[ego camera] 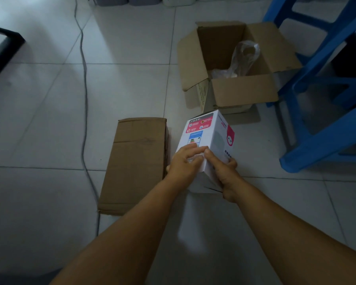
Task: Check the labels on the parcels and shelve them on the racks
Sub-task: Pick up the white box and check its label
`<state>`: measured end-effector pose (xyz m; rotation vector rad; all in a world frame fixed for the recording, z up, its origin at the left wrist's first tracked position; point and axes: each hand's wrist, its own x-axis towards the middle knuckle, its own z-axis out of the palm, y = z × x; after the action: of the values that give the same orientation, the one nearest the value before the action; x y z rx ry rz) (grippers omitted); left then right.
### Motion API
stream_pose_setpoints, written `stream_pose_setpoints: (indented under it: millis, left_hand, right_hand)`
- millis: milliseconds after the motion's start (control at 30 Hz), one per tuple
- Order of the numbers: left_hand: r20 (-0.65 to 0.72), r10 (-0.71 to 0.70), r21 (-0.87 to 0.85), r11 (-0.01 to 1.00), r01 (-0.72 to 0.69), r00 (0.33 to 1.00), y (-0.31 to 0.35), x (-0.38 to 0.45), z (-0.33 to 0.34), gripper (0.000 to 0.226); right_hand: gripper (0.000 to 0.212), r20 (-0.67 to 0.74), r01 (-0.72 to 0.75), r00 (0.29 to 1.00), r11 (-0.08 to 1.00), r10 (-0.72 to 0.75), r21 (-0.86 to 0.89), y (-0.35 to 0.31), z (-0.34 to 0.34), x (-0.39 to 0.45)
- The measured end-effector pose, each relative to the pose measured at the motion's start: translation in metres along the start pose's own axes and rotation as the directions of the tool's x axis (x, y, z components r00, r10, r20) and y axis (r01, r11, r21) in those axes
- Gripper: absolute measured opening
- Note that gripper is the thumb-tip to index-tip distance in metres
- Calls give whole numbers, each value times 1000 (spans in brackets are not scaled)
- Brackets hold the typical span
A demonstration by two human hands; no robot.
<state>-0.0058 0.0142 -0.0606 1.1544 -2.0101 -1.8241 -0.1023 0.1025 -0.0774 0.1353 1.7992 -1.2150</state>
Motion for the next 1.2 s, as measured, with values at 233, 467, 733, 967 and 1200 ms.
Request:
stream_pose_setpoints:
  millis: [233,467,733,967,1200]
  left_hand:
    - [-132,-148,155,973,168,980,17,-12,-3,80]
    - [-11,-235,-247,942,225,972,25,-14,-9,43]
    - [-41,-169,-349,926,144,985,24,-13,5,50]
    - [-64,-74,-213,975,59,995,30,-11,9,60]
    - [-100,106,73,992,-99,989,26,-16,23,59]
  right_hand:
    - [84,45,66,997,998,-65,-14,-15,-22,-14]
    - [73,94,174,981,985,-171,-20,-25,-36,-15]
    - [37,118,161,981,984,-152,-71,-22,-38,-13]
    - [47,-7,294,953,931,-302,-216,-26,-31,-13]
    - [100,-64,165,984,985,-168,-48,-31,-19,-11]
